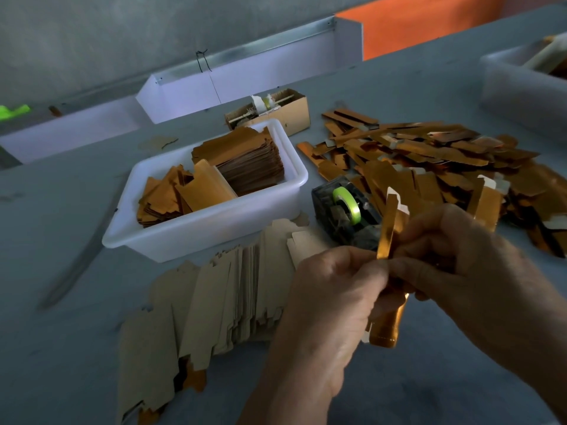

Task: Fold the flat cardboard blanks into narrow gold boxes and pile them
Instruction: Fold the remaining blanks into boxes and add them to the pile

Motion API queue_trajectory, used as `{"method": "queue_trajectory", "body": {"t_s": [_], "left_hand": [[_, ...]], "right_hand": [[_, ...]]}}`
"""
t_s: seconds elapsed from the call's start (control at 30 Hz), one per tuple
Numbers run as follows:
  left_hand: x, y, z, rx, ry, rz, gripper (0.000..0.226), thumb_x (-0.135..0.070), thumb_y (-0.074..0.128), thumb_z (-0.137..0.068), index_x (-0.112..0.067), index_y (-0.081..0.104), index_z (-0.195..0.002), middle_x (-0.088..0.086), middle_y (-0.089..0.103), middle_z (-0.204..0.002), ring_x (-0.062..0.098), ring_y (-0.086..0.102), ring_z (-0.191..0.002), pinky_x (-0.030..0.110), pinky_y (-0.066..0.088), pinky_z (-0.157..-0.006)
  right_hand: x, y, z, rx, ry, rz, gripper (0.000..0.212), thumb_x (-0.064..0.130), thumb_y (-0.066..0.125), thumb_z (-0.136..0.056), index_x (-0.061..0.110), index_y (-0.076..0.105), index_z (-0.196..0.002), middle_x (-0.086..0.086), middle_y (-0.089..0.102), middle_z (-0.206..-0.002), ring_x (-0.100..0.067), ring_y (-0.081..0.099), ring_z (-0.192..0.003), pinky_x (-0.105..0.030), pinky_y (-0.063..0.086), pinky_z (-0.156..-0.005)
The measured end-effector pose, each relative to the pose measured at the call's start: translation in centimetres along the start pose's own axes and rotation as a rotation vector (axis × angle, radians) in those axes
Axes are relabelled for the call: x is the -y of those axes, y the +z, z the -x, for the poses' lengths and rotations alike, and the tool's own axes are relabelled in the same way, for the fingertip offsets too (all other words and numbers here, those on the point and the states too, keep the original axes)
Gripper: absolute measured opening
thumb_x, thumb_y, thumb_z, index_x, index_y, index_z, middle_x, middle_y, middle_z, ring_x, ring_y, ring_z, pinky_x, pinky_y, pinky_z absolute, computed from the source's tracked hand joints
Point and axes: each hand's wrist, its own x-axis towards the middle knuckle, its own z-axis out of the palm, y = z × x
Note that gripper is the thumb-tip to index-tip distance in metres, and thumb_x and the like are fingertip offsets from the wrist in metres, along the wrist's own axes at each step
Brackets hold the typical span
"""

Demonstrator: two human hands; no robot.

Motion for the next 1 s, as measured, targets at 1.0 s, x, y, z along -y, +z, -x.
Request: {"method": "queue_trajectory", "body": {"t_s": [1.0], "left_hand": [[0.9,0.2,1.1,-0.169,0.116,-0.163,0.02,-0.022,0.055,-0.094,-0.031,0.072,-0.091,-0.002,0.073,-0.082,0.014,0.071,-0.071,0.028,0.058,-0.059]], "right_hand": [[0.3,1.2,0.7,-0.006,0.205,-0.218,0.023,0.05,0.057,-0.059,0.036,0.061,-0.077,0.031,0.062,-0.078,0.013,0.057,-0.076,-0.017,0.039,-0.062]]}}
